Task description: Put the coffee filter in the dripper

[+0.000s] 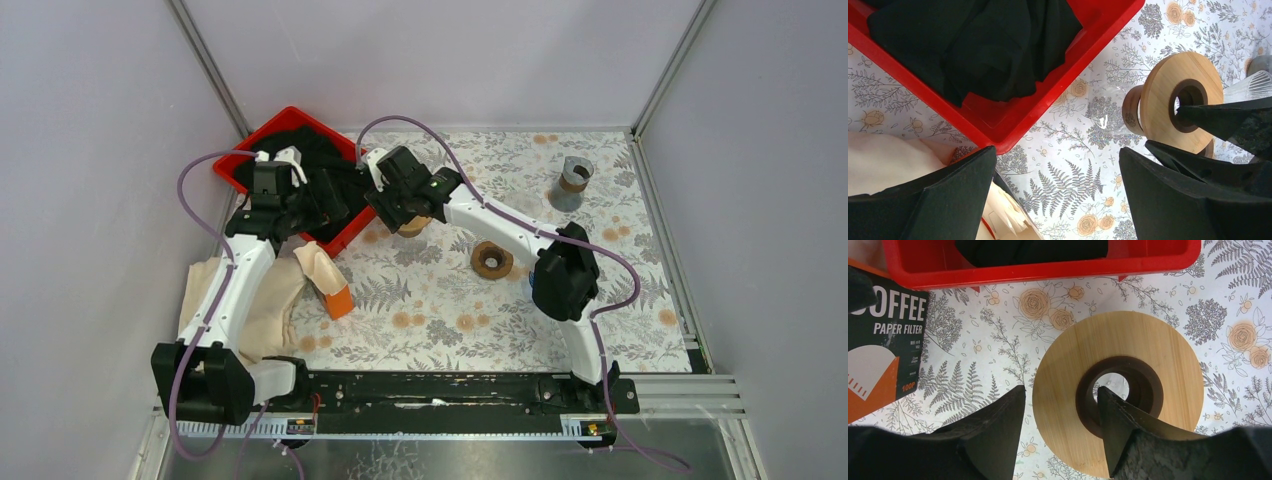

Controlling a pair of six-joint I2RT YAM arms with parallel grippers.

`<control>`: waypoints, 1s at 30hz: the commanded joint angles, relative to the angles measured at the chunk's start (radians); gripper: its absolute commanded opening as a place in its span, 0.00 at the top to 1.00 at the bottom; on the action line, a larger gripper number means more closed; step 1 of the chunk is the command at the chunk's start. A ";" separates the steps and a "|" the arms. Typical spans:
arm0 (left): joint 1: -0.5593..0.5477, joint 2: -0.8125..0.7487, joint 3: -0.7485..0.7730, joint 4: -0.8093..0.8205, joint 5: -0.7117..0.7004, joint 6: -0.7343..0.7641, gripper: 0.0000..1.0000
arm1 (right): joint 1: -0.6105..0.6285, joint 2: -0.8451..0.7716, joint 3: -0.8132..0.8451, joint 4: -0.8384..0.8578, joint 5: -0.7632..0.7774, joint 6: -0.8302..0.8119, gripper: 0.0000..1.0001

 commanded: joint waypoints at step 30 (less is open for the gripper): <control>-0.194 0.180 0.207 -0.057 -0.050 -0.010 0.00 | -0.148 -0.535 -0.504 0.179 0.178 0.134 0.17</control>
